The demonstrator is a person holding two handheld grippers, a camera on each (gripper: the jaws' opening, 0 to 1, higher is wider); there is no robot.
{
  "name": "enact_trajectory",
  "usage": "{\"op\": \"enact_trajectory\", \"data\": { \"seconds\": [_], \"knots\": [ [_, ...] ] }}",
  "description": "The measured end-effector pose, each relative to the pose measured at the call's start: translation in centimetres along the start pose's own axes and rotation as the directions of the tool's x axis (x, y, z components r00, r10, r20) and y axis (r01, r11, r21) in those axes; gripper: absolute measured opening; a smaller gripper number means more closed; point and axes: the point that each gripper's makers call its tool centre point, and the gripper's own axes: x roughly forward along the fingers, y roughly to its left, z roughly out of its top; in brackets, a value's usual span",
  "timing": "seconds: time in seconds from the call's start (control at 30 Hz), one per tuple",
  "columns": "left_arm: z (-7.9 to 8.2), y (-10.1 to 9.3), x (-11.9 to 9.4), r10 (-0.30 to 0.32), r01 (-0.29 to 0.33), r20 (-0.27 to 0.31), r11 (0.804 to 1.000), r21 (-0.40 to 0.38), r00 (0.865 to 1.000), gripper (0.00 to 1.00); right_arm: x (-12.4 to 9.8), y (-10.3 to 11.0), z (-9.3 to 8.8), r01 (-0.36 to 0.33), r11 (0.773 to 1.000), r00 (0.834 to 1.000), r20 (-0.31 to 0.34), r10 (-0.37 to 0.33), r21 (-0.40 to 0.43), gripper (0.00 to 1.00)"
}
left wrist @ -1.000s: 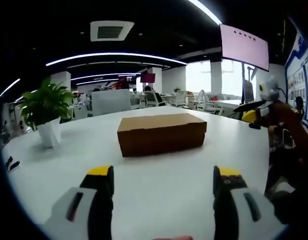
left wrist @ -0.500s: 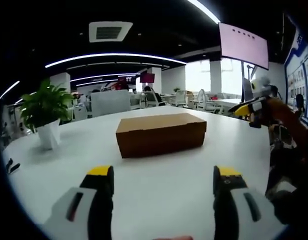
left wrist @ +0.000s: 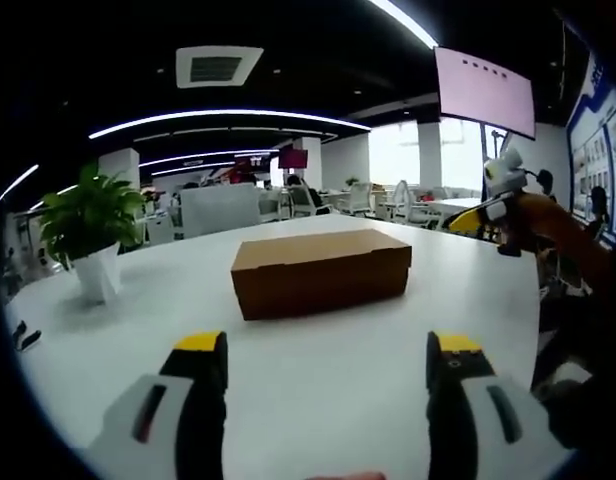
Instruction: Operate the shoe box by opening the lid, removing the specified soft item, and placing it in the target area until the item is outside and the box remains undamaged.
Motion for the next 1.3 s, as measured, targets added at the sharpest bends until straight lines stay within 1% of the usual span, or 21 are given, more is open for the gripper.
{"op": "enact_trajectory", "data": {
  "seconds": [0.2,0.27,0.33,0.47,0.73,0.8,0.93,1.03,1.13,1.23,1.3],
  "knots": [
    [0.1,0.1,0.0,0.001,-0.001,0.001,1.0,0.002,1.0,0.84,1.2,0.0,0.5,-0.01,1.0,1.0,-0.009,0.01,-0.001,0.75],
    [0.1,0.1,0.0,0.002,-0.002,0.001,1.0,0.005,1.0,0.84,1.1,0.2,0.6,-0.017,1.0,1.0,-0.006,0.017,-0.003,0.71],
    [0.2,0.1,-0.1,0.0,0.0,-0.002,1.0,0.013,1.0,0.84,1.3,0.3,0.8,-0.02,1.0,1.0,-0.005,0.02,0.0,0.72],
    [0.7,0.1,-0.3,-0.001,0.0,0.01,1.0,0.02,1.0,0.84,1.7,0.3,1.4,-0.027,1.0,1.0,-0.009,0.027,-0.006,0.72],
    [0.3,0.1,-0.5,0.004,-0.004,0.004,1.0,0.022,1.0,0.84,2.5,0.3,1.0,-0.037,0.999,0.999,-0.036,0.037,0.004,0.72],
    [0.2,0.3,-0.6,0.009,-0.009,0.0,1.0,0.02,1.0,0.84,2.7,0.2,1.2,-0.041,0.999,0.998,-0.037,0.041,0.008,0.73],
    [0.2,0.5,-0.7,0.016,-0.016,0.002,1.0,0.013,1.0,0.84,3.3,-0.1,1.4,-0.04,0.999,0.998,-0.041,0.04,0.013,0.77],
    [0.2,0.6,-0.8,0.018,-0.018,0.004,1.0,0.012,1.0,0.84,3.5,-0.2,1.6,-0.042,0.999,0.998,-0.051,0.041,-0.005,0.78],
    [-0.1,0.7,-0.8,0.019,-0.019,0.0,1.0,0.01,1.0,0.84,3.6,-0.3,1.3,-0.036,0.999,0.997,-0.069,0.034,-0.033,0.78],
    [-0.3,0.8,-0.9,0.022,-0.022,-0.005,1.0,0.006,1.0,0.84,4.0,-0.4,1.2,-0.048,0.998,0.995,-0.088,0.044,-0.043,0.79],
    [-0.4,0.9,-0.9,0.025,-0.025,-0.008,1.0,0.007,1.0,0.84,4.4,-0.7,1.2,-0.044,0.998,0.994,-0.099,0.038,-0.05,0.8]
  ]
}}
